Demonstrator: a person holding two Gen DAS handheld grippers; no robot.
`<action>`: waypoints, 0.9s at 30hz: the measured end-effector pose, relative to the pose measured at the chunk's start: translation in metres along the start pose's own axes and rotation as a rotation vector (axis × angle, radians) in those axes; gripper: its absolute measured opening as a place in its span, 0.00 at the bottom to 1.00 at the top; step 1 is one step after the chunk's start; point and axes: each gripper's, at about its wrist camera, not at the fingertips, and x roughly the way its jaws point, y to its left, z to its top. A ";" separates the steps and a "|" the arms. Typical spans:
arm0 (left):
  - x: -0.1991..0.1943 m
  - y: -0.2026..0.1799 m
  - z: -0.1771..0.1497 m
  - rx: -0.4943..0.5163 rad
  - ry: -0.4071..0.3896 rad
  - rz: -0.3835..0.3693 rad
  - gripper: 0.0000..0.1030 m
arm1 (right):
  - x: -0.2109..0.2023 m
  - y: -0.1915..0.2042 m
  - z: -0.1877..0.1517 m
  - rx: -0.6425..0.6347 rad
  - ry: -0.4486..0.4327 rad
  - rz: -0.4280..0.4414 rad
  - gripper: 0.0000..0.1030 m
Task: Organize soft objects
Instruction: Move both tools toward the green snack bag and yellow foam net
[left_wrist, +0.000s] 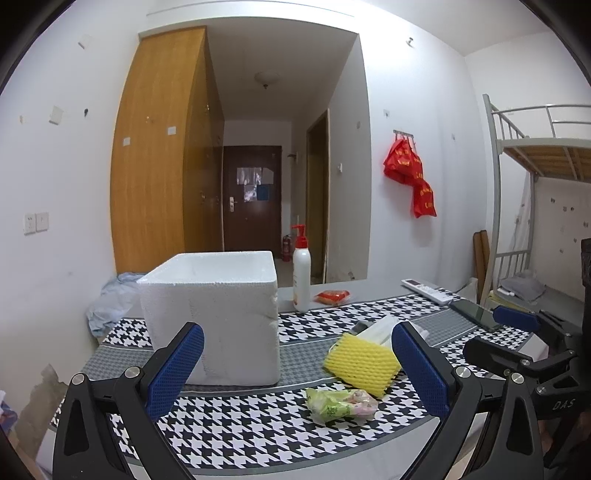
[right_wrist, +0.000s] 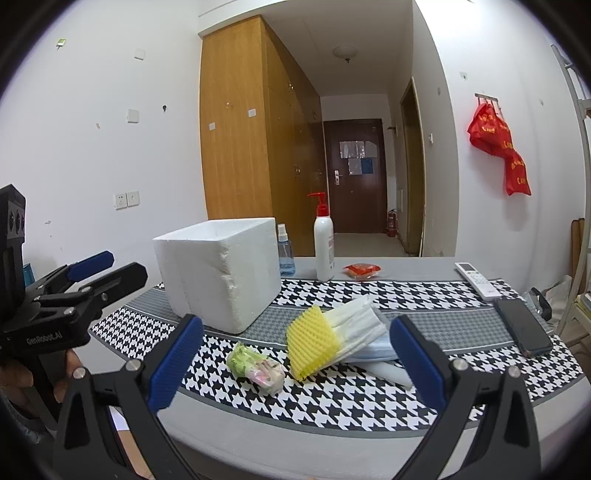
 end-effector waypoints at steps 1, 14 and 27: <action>0.000 0.000 0.000 0.002 -0.004 0.006 0.99 | 0.000 -0.001 0.000 0.002 0.000 0.000 0.99; -0.002 -0.003 -0.001 0.006 -0.018 -0.004 0.99 | 0.002 0.001 -0.003 -0.010 0.007 0.029 0.99; 0.001 -0.006 -0.004 0.020 -0.007 0.004 0.99 | 0.000 -0.002 -0.003 0.004 -0.002 0.035 0.99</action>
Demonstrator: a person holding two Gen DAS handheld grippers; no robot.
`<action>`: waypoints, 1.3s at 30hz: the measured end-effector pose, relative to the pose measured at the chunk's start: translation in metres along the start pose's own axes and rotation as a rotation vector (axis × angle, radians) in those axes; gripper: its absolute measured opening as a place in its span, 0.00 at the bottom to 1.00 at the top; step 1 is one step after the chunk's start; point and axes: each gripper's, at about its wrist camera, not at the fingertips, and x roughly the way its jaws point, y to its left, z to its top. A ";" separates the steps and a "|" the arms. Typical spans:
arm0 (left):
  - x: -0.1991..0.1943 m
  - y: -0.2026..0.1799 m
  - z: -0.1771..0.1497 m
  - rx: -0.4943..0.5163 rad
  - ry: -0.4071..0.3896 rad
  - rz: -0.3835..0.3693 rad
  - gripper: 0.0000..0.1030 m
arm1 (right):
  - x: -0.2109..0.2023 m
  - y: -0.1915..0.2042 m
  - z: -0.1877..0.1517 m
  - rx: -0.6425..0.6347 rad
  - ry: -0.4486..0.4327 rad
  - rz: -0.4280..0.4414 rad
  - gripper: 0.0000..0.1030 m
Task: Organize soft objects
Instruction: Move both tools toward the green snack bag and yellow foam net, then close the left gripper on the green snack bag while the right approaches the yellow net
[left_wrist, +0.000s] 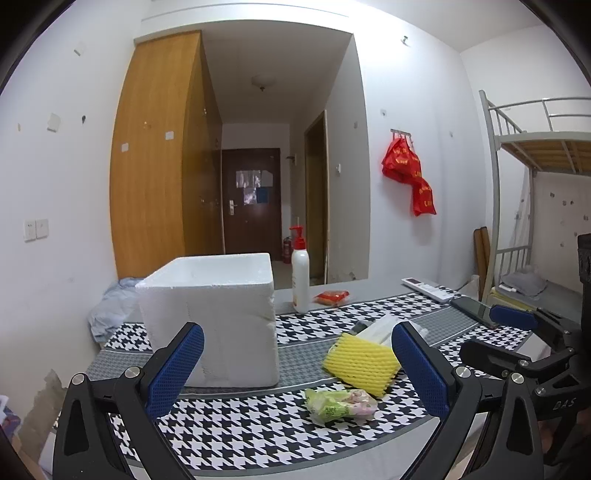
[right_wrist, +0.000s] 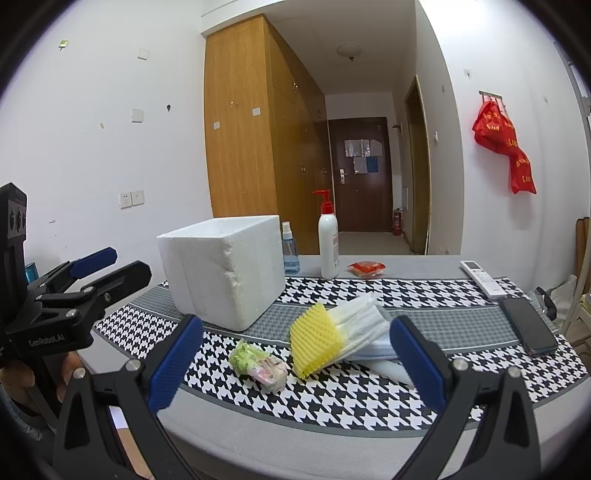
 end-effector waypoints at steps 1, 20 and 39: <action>0.001 0.000 0.000 -0.002 0.000 0.000 0.99 | 0.000 0.000 0.000 0.000 -0.002 0.002 0.99; 0.015 0.006 -0.003 -0.031 0.029 -0.003 0.99 | 0.007 -0.010 -0.001 0.007 0.023 -0.061 0.99; 0.057 0.006 -0.022 -0.037 0.166 -0.060 0.99 | 0.039 -0.026 -0.012 0.007 0.107 -0.095 0.99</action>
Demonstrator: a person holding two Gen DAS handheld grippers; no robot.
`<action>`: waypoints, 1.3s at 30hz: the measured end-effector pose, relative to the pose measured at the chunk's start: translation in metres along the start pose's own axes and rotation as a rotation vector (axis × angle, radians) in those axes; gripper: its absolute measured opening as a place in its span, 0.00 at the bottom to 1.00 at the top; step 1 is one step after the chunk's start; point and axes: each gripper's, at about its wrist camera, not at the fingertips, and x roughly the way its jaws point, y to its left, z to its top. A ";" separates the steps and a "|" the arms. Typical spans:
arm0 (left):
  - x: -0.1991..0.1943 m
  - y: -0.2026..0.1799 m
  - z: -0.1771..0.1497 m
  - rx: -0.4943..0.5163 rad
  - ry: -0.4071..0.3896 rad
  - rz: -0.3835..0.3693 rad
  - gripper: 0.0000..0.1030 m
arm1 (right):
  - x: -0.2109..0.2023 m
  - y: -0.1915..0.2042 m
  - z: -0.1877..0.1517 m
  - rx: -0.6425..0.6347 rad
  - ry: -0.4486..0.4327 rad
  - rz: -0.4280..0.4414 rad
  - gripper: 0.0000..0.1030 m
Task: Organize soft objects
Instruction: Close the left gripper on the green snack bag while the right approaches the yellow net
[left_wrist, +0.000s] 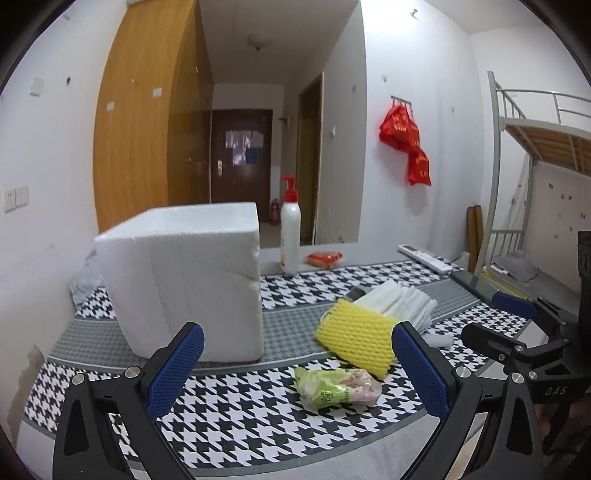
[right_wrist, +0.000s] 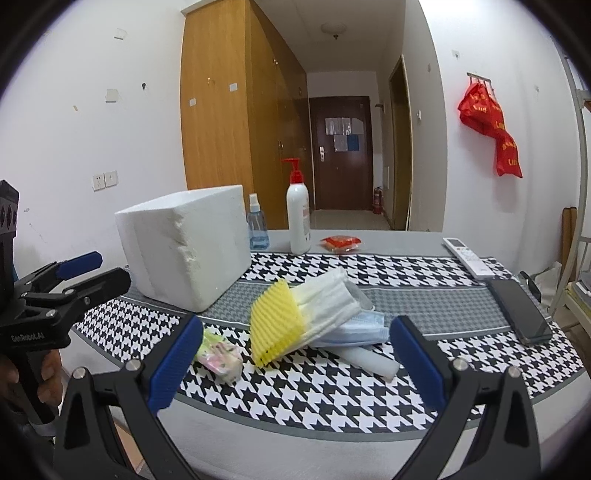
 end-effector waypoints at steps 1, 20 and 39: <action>0.004 0.000 -0.001 0.002 0.010 0.001 0.99 | 0.003 -0.001 -0.001 0.000 0.008 -0.001 0.99; 0.065 -0.003 -0.023 0.015 0.203 -0.022 0.99 | 0.034 -0.003 -0.004 -0.031 0.070 0.026 0.99; 0.111 -0.017 -0.035 0.036 0.369 -0.156 0.99 | 0.051 -0.004 0.008 -0.076 0.096 0.067 0.99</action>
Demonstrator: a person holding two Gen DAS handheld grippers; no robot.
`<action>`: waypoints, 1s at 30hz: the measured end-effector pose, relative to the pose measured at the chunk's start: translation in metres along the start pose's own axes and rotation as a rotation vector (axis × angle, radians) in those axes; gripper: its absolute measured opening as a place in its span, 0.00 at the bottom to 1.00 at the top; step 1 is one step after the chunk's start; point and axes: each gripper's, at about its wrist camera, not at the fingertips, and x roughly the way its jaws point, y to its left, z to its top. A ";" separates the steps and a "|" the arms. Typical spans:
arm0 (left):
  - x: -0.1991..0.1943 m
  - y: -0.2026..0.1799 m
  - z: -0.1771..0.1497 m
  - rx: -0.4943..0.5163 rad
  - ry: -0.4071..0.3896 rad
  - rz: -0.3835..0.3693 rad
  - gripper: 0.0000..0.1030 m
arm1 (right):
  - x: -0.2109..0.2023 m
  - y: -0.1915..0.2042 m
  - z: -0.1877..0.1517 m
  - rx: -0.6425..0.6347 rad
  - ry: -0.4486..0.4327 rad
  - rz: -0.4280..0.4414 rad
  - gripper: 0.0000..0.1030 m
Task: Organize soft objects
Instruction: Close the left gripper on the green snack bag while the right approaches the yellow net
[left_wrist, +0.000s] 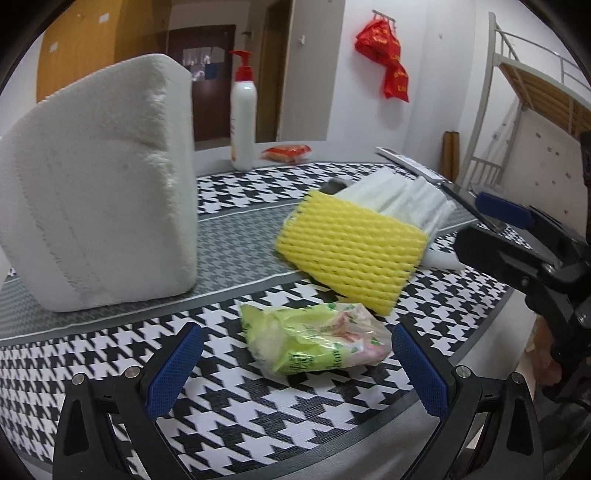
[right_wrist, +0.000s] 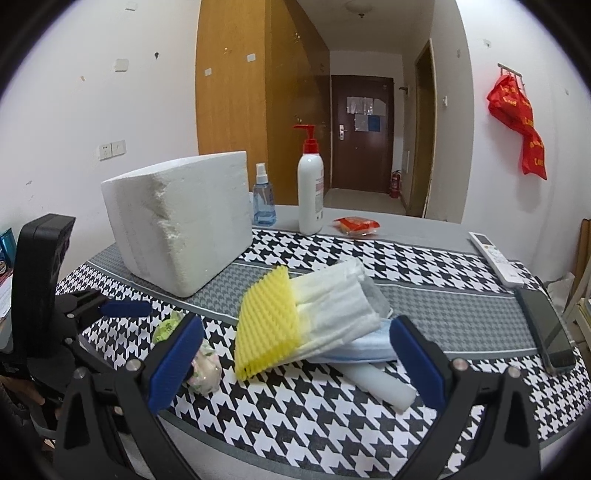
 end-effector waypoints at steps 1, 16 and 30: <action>0.002 -0.001 0.000 0.008 0.003 0.005 0.99 | 0.002 0.001 0.001 -0.006 0.005 0.008 0.99; 0.016 -0.007 0.003 0.035 0.020 -0.044 0.76 | 0.023 0.010 0.005 -0.055 0.062 0.056 0.98; 0.014 -0.004 0.000 0.016 0.017 -0.095 0.69 | 0.045 0.014 0.003 -0.075 0.156 0.102 0.77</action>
